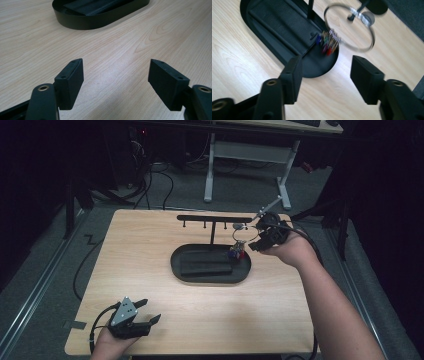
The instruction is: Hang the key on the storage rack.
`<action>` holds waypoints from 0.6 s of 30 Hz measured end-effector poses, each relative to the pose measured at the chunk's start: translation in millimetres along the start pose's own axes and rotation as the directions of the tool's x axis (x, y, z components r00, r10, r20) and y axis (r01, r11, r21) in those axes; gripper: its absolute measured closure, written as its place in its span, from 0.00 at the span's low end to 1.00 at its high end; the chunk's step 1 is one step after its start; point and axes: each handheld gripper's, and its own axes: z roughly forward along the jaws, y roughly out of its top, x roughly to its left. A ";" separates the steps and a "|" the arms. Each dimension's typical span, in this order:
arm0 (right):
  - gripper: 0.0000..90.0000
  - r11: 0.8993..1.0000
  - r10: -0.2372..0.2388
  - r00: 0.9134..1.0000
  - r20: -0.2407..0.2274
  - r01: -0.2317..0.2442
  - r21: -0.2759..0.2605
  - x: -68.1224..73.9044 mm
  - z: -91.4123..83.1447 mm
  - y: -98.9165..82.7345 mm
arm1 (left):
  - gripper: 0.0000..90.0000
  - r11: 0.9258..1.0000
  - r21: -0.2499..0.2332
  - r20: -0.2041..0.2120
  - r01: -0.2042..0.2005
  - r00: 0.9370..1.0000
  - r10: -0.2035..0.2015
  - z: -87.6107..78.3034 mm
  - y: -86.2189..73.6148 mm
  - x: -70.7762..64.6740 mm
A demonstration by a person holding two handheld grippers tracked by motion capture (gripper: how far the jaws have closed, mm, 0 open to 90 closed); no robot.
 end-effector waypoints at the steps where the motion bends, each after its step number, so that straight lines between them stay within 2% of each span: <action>1: 0.45 1.000 0.014 1.000 0.012 -0.014 -0.017 3.0 -1.0 -6.5 | 0.33 1.000 -0.001 0.000 -0.002 1.000 0.002 -0.3 0.4 -0.3; 4: 0.40 0.997 0.026 0.999 0.030 -0.024 -0.075 12.0 -4.0 -27.2 | 0.32 1.000 -0.009 0.004 0.001 1.000 -0.001 0.2 0.8 -0.7; 5: 0.39 0.992 0.043 0.999 0.023 -0.040 -0.116 15.7 -4.6 -37.4 | 0.32 1.000 -0.009 0.003 0.004 1.000 -0.004 0.7 0.7 -0.9; 7: 0.35 0.984 0.077 0.997 0.017 -0.073 -0.162 20.3 -3.9 -52.1 | 0.32 1.000 -0.008 0.011 0.012 1.000 -0.012 1.4 0.9 -0.6; 8: 0.32 0.976 0.101 0.995 0.020 -0.095 -0.197 24.4 -2.3 -63.3 | 0.32 1.000 -0.009 0.013 0.015 1.000 -0.015 1.8 1.0 -0.6; 10: 0.28 0.965 0.116 0.992 0.046 -0.102 -0.239 31.1 1.3 -79.2 | 0.32 1.000 -0.010 0.011 0.016 1.000 -0.016 2.5 1.3 -0.6; 11: 0.26 0.962 0.128 0.989 0.075 -0.105 -0.253 36.0 4.4 -88.3 | 0.32 1.000 -0.012 0.012 0.018 1.000 -0.018 2.9 1.4 -0.3; 12: 0.24 0.961 0.124 0.988 0.093 -0.096 -0.261 40.9 8.7 -99.2 | 0.32 1.000 -0.010 0.013 0.020 1.000 -0.020 3.1 1.4 0.0; 13: 0.24 0.957 0.139 0.985 0.102 -0.107 -0.270 45.9 11.7 -108.3 | 0.32 1.000 -0.010 0.013 0.021 1.000 -0.021 3.1 1.3 0.3; 14: 0.23 0.950 0.142 0.984 0.109 -0.105 -0.293 49.7 14.8 -117.7 | 0.31 1.000 -0.013 0.012 0.023 1.000 -0.023 3.4 0.9 0.3; 16: 0.22 0.932 0.174 0.979 0.102 -0.130 -0.339 56.9 20.7 -134.7 | 0.31 1.000 -0.011 0.014 0.025 1.000 -0.025 3.5 0.4 0.7; 17: 0.21 0.918 0.193 0.977 0.090 -0.147 -0.368 61.8 26.1 -146.8 | 0.31 1.000 -0.012 0.013 0.027 1.000 -0.027 3.7 0.3 0.8; 18: 0.20 0.913 0.197 0.977 0.082 -0.152 -0.378 64.9 29.8 -153.5 | 0.31 1.000 -0.012 0.013 0.029 0.999 -0.029 3.9 0.2 1.0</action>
